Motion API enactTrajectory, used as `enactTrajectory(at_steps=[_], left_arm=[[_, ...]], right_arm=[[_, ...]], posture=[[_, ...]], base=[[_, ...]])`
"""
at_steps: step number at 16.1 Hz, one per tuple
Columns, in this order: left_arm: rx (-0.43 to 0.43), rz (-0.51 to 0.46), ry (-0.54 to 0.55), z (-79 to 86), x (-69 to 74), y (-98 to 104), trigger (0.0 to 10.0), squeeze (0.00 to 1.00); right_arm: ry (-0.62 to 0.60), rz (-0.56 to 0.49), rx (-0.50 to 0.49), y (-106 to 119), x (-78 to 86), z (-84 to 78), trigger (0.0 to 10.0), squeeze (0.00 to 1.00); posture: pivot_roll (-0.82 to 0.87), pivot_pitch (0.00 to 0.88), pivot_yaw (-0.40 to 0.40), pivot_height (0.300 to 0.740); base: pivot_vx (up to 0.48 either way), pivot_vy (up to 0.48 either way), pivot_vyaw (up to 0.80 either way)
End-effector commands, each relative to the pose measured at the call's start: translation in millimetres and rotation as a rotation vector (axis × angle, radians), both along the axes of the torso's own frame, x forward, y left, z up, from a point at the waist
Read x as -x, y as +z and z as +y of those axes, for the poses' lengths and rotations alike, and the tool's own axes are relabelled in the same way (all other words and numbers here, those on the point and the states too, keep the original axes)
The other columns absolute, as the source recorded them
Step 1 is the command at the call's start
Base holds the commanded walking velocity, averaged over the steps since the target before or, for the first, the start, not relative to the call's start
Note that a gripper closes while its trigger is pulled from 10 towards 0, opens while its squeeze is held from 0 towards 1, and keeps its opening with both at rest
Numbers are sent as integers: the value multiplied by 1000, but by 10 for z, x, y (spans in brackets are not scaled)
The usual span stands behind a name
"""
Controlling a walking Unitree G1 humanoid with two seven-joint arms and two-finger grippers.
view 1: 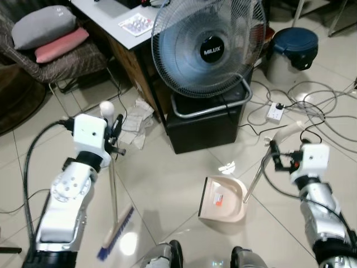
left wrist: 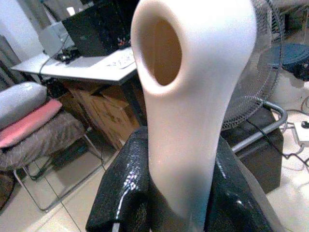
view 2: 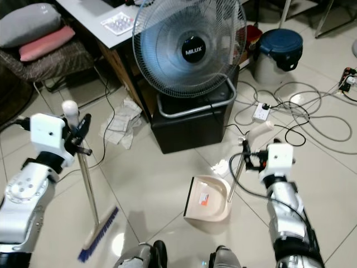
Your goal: Sweep floor
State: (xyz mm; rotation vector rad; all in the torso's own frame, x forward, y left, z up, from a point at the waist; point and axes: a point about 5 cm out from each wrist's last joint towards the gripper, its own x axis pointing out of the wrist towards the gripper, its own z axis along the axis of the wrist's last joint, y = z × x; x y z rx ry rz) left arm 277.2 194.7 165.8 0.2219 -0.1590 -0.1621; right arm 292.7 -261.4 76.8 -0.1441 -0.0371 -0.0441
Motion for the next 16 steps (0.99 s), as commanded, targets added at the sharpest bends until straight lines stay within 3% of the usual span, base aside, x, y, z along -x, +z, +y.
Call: enactTrajectory(at_steps=[1,4,5,6,7,8,16], left_arm=[[-25,-25,30,124,43,95,10000,0],[-33,-15,37,163,77,98,10000,0],[-35,-10,38,174,81,95,10000,0],[-36,-9,39,177,83,96,10000,0],[-37,-7,39,182,88,100,10000,0],[-44,-4,40,196,94,105,10000,0],[-60,10,73,256,97,131,10000,0]], right_arm=[[2,6,2,-28,-4,-5,10000,1000],[10,6,18,4,-59,-27,10000,1000],[13,12,19,4,-75,-31,10000,902],[13,14,19,5,-80,-33,10000,725],[17,18,17,4,-89,-39,10000,290],[18,26,17,6,-103,-56,10000,0],[77,40,46,32,-199,25,10000,0]], posture=[[118,239,201,740],[128,244,200,740],[132,246,203,740],[132,246,203,740],[134,247,205,740],[138,250,211,740],[148,251,206,740]], base=[[0,0,0],[0,0,0],[0,0,0],[0,0,0],[0,0,0],[0,0,0],[0,0,0]])
